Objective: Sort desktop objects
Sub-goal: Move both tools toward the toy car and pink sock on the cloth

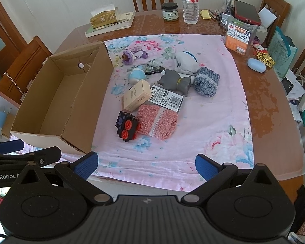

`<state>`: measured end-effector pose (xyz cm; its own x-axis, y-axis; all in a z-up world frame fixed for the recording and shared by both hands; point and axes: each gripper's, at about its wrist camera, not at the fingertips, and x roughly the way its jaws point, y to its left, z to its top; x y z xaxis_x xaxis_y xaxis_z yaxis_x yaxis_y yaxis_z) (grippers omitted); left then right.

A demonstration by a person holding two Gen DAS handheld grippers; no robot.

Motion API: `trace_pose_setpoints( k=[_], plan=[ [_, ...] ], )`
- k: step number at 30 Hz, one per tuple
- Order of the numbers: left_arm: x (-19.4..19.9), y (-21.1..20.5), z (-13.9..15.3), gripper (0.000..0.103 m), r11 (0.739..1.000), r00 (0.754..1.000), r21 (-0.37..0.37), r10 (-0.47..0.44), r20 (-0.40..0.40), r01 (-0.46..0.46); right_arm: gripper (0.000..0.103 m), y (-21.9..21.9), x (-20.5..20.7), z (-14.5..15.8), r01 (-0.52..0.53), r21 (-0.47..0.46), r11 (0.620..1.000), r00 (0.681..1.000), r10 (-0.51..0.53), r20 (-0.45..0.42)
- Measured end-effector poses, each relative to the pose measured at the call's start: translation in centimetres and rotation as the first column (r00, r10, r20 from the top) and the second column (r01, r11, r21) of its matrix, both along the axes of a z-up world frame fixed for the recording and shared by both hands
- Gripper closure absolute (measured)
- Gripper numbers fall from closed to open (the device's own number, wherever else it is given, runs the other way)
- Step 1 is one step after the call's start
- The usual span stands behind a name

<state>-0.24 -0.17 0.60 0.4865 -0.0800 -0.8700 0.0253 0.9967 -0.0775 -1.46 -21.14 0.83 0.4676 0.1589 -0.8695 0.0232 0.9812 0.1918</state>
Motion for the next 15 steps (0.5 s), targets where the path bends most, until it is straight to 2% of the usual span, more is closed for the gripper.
trace_pose_setpoints(
  k=[15],
  plan=[
    [-0.01,-0.78,-0.05,0.001,1.0,0.999,-0.008,0.021,0.025,-0.021,0.0,-0.66,0.71,-0.33,-0.034,0.008,0.999,0.999,0.034,0.002]
  ],
)
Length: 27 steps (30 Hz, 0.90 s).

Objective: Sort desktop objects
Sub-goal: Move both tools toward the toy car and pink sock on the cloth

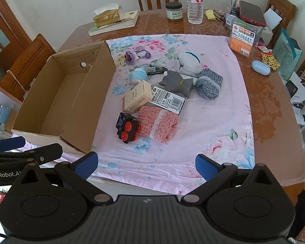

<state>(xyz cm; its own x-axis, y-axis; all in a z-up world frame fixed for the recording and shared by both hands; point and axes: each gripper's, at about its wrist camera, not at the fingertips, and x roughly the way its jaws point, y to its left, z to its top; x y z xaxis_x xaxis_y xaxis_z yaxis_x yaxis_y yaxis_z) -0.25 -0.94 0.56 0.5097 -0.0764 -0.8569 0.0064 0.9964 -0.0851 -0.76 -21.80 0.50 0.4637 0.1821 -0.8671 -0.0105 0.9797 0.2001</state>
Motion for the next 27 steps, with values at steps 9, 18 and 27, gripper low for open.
trace_pose_setpoints(
  k=[9,18,27],
  plan=[
    [-0.1,-0.9,-0.2,0.001,1.0,1.0,0.025,0.0,0.012,0.0,0.0,-0.6,0.2,-0.2,-0.032,0.012,0.999,0.999,0.032,0.017],
    [-0.4,-2.2,-0.3,0.001,1.0,0.999,0.02,0.024,0.032,-0.024,0.0,-1.6,0.6,-0.3,-0.057,0.024,0.998,0.998,0.057,0.02],
    [-1.1,-3.8,-0.7,0.001,0.998,0.995,0.021,0.057,0.076,-0.059,0.0,-2.8,0.7,-0.4,-0.115,0.026,0.993,0.993,0.114,0.037]
  ],
)
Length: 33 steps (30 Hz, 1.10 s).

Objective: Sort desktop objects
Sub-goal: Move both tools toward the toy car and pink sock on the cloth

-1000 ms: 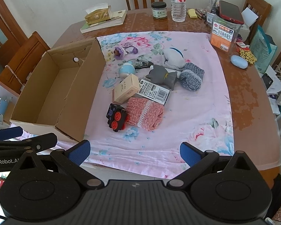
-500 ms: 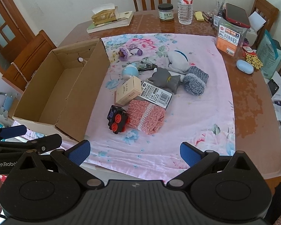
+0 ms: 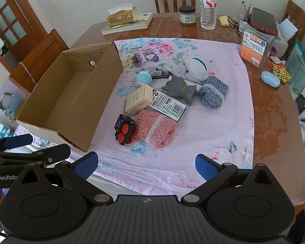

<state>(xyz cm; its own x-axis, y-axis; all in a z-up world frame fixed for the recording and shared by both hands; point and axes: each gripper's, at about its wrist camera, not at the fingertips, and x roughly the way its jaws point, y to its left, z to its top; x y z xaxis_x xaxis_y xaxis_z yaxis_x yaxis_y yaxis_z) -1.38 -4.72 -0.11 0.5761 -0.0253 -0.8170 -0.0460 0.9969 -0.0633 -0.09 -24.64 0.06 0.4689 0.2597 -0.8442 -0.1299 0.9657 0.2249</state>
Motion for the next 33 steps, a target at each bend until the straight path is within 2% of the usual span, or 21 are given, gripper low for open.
trace_pose_setpoints(
  k=[7,12,16,19,23,29,33],
  plan=[
    [-0.2,-2.1,-0.7,0.001,1.0,0.999,0.003,0.01,0.039,-0.011,0.0,-1.6,-0.1,-0.3,-0.064,-0.005,0.998,0.997,0.064,0.039],
    [-0.2,-4.1,-1.4,0.001,0.999,0.999,0.042,-0.01,0.047,0.008,0.0,-3.0,-0.3,-0.5,-0.118,-0.039,0.992,0.984,0.122,0.127],
    [-0.2,-5.1,-1.8,0.001,0.996,0.996,0.079,-0.05,0.08,0.043,0.0,-3.9,0.1,-1.0,-0.147,-0.058,0.987,0.978,0.154,0.141],
    [0.1,-5.6,-2.1,0.001,0.991,0.991,0.093,-0.107,0.079,0.1,0.0,-4.6,0.5,-1.3,-0.127,-0.055,0.99,0.981,0.133,0.138],
    [0.5,-5.7,-2.5,0.001,0.985,0.981,0.078,-0.162,0.103,0.155,0.0,-5.0,0.7,-1.5,-0.094,-0.068,0.993,0.984,0.103,0.147],
    [1.3,-5.1,-3.3,0.001,0.974,0.969,-0.013,-0.226,0.1,0.228,0.0,-5.3,0.6,-1.7,-0.08,-0.094,0.992,0.983,0.094,0.158],
    [1.9,-4.9,-3.4,0.001,0.965,0.961,-0.013,-0.259,0.098,0.261,0.0,-5.3,0.6,-1.9,-0.066,-0.104,0.992,0.98,0.083,0.179]
  ],
)
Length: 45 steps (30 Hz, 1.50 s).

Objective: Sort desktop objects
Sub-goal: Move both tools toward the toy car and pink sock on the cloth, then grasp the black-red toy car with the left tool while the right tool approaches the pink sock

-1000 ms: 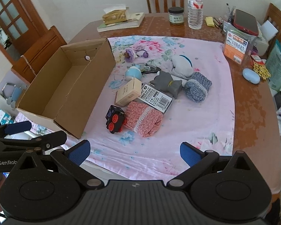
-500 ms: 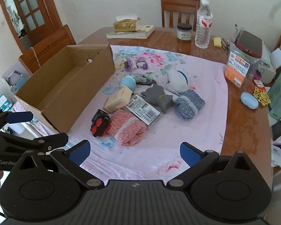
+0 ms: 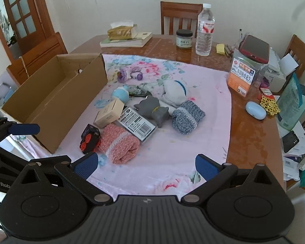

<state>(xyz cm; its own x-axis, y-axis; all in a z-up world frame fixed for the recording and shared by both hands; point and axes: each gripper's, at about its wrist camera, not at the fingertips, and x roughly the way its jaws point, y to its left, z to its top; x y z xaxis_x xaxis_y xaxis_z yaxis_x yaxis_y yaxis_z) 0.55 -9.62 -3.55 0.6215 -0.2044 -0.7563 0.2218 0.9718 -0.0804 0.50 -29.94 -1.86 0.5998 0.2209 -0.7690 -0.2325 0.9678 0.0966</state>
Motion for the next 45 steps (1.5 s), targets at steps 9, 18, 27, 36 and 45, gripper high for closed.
trace_pose_setpoints(
  k=[9,18,27,36,45],
  plan=[
    [0.8,0.1,-1.2,0.001,0.999,0.999,0.006,-0.034,-0.01,0.034,0.0,0.5,0.5,-0.3,-0.018,-0.015,1.0,1.0,0.018,0.011],
    [2.4,-0.3,-3.0,0.001,0.999,0.998,0.012,0.053,-0.041,-0.052,0.0,0.9,3.4,-0.1,-0.131,-0.017,0.991,0.991,0.131,0.005],
    [4.3,-0.5,-4.8,0.001,0.993,0.993,-0.012,0.117,-0.02,-0.117,0.0,0.4,5.2,-0.6,-0.218,-0.033,0.975,0.976,0.218,-0.011],
    [7.4,-0.6,-7.4,0.001,0.99,0.99,-0.017,0.138,-0.032,-0.139,0.0,-1.4,5.3,-1.4,-0.23,-0.039,0.973,0.973,0.228,-0.033],
    [8.7,-0.6,-8.7,0.001,0.991,0.989,-0.034,0.128,-0.069,-0.13,0.0,-3.3,5.8,-2.4,-0.185,-0.002,0.983,0.98,0.184,-0.069]
  ],
)
